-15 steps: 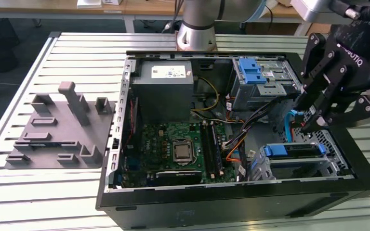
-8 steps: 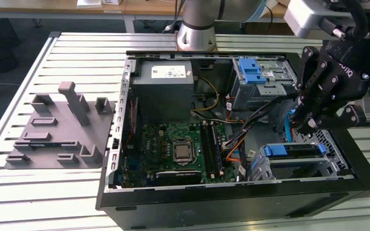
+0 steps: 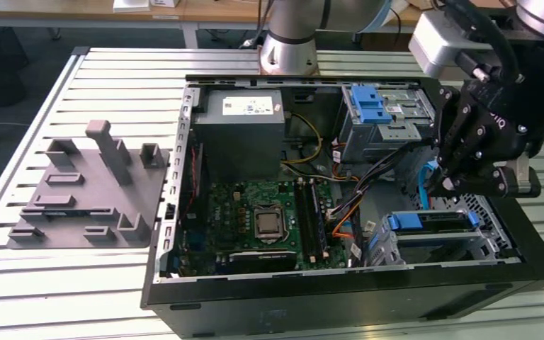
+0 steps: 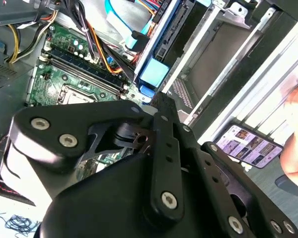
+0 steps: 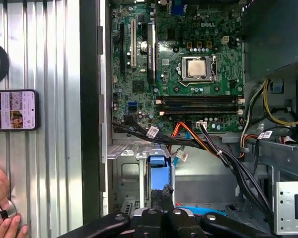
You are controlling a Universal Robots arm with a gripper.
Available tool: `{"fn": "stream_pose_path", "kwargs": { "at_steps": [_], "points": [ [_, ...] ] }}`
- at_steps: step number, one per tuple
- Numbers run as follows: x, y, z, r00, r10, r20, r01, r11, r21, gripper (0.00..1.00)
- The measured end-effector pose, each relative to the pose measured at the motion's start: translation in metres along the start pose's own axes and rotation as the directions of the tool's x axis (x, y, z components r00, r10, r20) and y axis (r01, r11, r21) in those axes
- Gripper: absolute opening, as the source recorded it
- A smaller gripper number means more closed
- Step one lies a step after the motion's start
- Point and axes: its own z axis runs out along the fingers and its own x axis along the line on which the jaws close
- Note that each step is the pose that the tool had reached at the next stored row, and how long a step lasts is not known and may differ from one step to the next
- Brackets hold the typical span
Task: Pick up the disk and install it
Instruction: 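Insert the disk into the insertion slot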
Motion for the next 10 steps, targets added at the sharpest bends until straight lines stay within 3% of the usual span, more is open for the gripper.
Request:
{"fn": "stream_pose_path", "kwargs": {
  "at_steps": [10],
  "points": [
    [-0.0001, -0.0002, 0.017, 1.0, -0.001, -0.0019, 0.001, 1.0, 0.0008, 0.11]
  ]
}}
